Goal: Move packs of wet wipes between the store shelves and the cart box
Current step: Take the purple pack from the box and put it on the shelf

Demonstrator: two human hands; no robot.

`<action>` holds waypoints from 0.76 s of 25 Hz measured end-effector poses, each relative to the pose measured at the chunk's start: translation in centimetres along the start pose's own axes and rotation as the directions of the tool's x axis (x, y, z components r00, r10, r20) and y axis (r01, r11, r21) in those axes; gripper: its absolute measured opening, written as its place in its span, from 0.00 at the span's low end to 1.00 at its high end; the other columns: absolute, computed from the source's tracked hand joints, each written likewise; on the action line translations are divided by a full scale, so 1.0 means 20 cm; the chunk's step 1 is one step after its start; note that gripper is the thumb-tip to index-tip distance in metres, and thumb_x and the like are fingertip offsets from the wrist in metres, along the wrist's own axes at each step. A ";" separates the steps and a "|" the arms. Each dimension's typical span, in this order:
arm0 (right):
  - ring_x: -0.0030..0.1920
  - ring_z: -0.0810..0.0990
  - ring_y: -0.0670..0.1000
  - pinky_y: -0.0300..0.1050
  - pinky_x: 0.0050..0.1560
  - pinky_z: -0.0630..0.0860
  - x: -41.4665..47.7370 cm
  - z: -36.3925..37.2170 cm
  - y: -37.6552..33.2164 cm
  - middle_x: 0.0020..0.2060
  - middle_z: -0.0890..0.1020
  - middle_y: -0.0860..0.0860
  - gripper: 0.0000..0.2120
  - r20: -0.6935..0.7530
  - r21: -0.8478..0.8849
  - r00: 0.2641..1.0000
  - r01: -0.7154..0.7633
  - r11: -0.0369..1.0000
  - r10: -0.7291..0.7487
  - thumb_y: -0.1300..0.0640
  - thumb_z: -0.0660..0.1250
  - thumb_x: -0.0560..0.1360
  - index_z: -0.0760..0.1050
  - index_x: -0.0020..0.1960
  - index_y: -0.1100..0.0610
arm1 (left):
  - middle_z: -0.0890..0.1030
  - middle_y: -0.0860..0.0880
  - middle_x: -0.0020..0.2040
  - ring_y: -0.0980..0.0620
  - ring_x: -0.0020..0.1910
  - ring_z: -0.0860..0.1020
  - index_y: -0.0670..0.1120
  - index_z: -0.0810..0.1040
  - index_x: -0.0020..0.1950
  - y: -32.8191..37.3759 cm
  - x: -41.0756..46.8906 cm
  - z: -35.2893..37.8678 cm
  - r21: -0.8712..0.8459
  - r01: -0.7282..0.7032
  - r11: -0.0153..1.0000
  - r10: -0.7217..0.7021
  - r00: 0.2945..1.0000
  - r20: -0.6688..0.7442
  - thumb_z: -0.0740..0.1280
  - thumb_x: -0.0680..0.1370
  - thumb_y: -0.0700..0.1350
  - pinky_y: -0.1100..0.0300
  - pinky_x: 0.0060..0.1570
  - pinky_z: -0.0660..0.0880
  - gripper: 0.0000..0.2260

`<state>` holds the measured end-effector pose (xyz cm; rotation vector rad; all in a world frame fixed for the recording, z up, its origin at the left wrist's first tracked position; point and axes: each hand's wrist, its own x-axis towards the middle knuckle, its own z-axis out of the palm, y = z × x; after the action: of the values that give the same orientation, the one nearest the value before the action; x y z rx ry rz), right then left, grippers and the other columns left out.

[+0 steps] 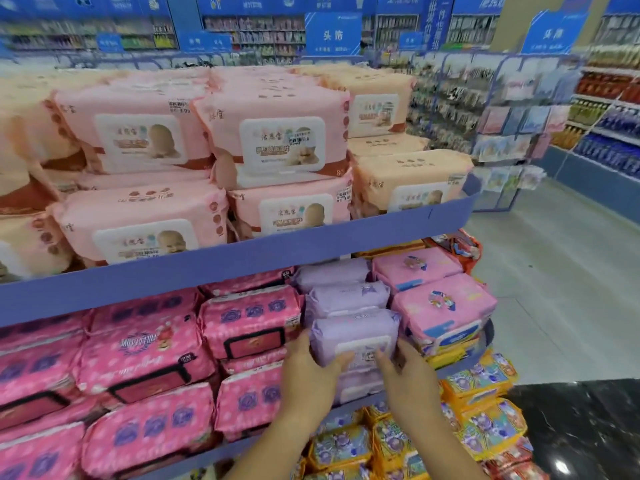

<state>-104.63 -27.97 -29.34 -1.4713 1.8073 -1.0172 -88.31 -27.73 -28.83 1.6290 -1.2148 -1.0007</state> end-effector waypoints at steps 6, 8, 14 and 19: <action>0.48 0.80 0.50 0.42 0.42 0.76 -0.05 0.01 -0.01 0.50 0.82 0.50 0.22 0.042 0.038 0.998 -0.045 0.998 0.044 0.43 0.62 0.80 0.75 0.65 0.58 | 0.71 0.57 0.75 0.54 0.74 0.71 0.55 0.65 0.79 0.03 -0.07 -0.05 -0.086 0.043 0.995 -0.037 0.997 0.062 0.75 0.71 0.63 0.50 0.73 0.70 0.39; 0.65 0.77 0.55 0.53 0.60 0.77 -0.08 0.00 -0.02 0.67 0.77 0.53 0.28 0.056 0.104 0.992 -0.121 0.987 0.116 0.42 0.62 0.81 0.67 0.75 0.56 | 0.74 0.59 0.73 0.56 0.72 0.73 0.58 0.67 0.78 0.03 -0.10 -0.08 -0.123 0.075 0.990 -0.065 0.994 0.082 0.73 0.68 0.66 0.50 0.72 0.71 0.40; 0.64 0.76 0.54 0.47 0.53 0.70 -0.30 0.01 -0.14 0.71 0.73 0.51 0.27 0.077 0.247 0.987 -0.159 0.956 0.144 0.42 0.57 0.82 0.63 0.78 0.51 | 0.70 0.59 0.73 0.60 0.71 0.69 0.54 0.65 0.79 0.05 -0.33 -0.30 -0.171 0.133 0.976 -0.118 0.989 0.094 0.63 0.83 0.54 0.63 0.65 0.64 0.24; 0.71 0.70 0.51 0.47 0.65 0.68 -0.61 0.15 -0.28 0.75 0.68 0.47 0.24 0.176 0.269 0.978 -0.155 0.951 0.110 0.45 0.57 0.84 0.62 0.78 0.49 | 0.67 0.60 0.70 0.62 0.66 0.65 0.55 0.64 0.80 -0.04 -0.61 -0.63 -0.218 0.154 0.964 -0.147 0.988 0.048 0.60 0.84 0.56 0.61 0.63 0.63 0.23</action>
<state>-96.58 -17.23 -26.42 -1.2049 1.5533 -1.0112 -78.93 -13.71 -24.23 1.5514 -0.9717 -1.2155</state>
